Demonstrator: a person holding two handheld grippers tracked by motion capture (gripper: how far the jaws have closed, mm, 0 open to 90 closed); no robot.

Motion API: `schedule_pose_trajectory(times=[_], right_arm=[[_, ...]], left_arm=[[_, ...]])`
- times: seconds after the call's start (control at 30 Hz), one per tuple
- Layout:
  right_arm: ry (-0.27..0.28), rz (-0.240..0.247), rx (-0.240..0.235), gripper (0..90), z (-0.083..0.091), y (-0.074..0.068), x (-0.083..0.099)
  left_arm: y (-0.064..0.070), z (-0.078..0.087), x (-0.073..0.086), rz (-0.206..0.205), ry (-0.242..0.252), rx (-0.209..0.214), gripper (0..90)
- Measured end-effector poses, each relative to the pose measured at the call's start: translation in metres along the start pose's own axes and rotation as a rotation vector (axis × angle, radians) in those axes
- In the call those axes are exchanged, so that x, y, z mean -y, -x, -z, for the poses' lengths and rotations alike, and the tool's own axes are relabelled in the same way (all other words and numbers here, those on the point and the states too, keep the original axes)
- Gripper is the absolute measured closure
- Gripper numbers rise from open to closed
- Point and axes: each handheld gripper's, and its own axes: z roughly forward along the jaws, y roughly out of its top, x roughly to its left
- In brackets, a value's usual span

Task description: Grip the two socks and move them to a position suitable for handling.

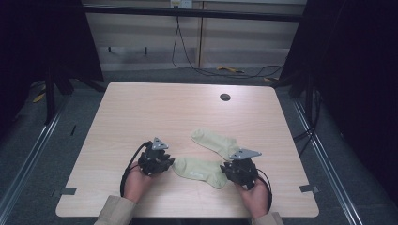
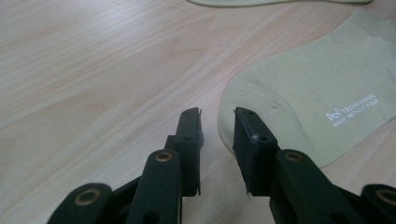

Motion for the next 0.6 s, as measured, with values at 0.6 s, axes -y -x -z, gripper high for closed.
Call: schedule_pose_trajectory(times=[0.6], right_arm=[[-0.023,0.011,0.008,73.2,0.0002,-0.0012,0.0003]], left_arm=[[0.0027,-0.0066,-0.0018,0.051,-0.011,0.027,77.1]])
